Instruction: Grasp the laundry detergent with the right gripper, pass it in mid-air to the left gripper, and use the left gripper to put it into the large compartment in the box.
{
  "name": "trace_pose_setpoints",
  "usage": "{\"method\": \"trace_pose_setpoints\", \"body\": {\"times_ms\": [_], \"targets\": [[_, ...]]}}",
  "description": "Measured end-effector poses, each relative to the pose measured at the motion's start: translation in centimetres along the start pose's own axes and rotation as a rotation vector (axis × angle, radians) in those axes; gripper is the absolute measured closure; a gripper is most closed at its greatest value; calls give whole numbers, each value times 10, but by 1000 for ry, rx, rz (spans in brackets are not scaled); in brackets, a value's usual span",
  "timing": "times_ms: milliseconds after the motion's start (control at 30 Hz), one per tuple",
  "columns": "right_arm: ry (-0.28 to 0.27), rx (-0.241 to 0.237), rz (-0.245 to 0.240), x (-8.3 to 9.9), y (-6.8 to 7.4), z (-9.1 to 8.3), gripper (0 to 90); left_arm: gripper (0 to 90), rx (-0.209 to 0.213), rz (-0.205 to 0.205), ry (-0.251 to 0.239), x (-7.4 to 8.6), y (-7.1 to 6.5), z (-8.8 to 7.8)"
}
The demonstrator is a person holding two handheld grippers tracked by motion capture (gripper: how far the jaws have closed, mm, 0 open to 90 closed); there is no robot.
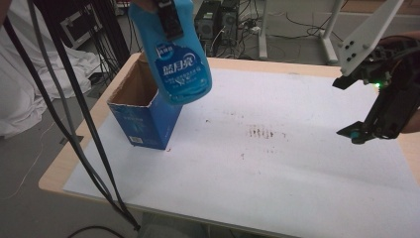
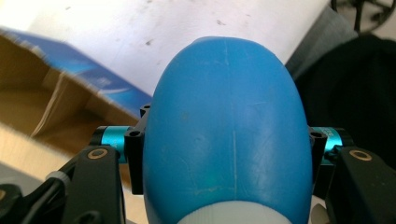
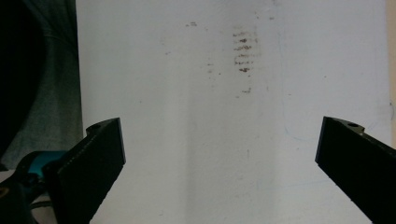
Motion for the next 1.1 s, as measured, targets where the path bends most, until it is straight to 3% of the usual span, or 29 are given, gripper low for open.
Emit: {"method": "trace_pose_setpoints", "body": {"times_ms": [33, 133, 167, 233, 267, 300, 333, 367, 567, 767, 867, 1100], "targets": [[11, -9, -2, 1, 0, 1, 6, 392, -11, -77, -6, 8, 7, -5], [18, -15, -3, 1, 0, 3, 6, 392, -30, -188, 2, 21, 18, -10], [18, -15, -3, 1, 0, 3, 6, 392, -30, -188, 2, 21, 18, -10], [15, -17, -6, 1, 0, 4, 7, 392, -47, -269, 4, 30, 26, -11], [14, -16, -5, 0, 0, 5, 6, 392, -58, -334, 11, 38, 33, -12], [14, -17, -6, 0, 0, 5, 7, 392, -63, -363, 18, 41, 36, -12], [14, -17, -6, 0, 0, 5, 6, 392, -63, -363, 18, 41, 36, -12], [15, -16, -5, 0, 0, 6, 6, 392, -76, -412, 30, 48, 42, -12], [18, -20, -1, 1, -1, 8, 7, 392, -97, -535, 65, 65, 56, -8], [20, -25, 12, 3, -1, 12, 6, 392, -120, -596, 87, 73, 67, 3], [24, -25, 12, 4, -1, 13, 7, 392, -117, -608, 94, 75, 70, 11], [16, -20, 18, 4, -2, 14, 7, 392, -108, -568, 120, 75, 76, 36]]}}
Point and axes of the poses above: each handheld gripper's, and its own axes: z roughly forward along the jaws, x roughly out of its underside, y roughly to its left, the point moved 4 cm from there along z, roughly forward along the jaws, and after that the axes turned 14 degrees about z, right-handed, at the moved point
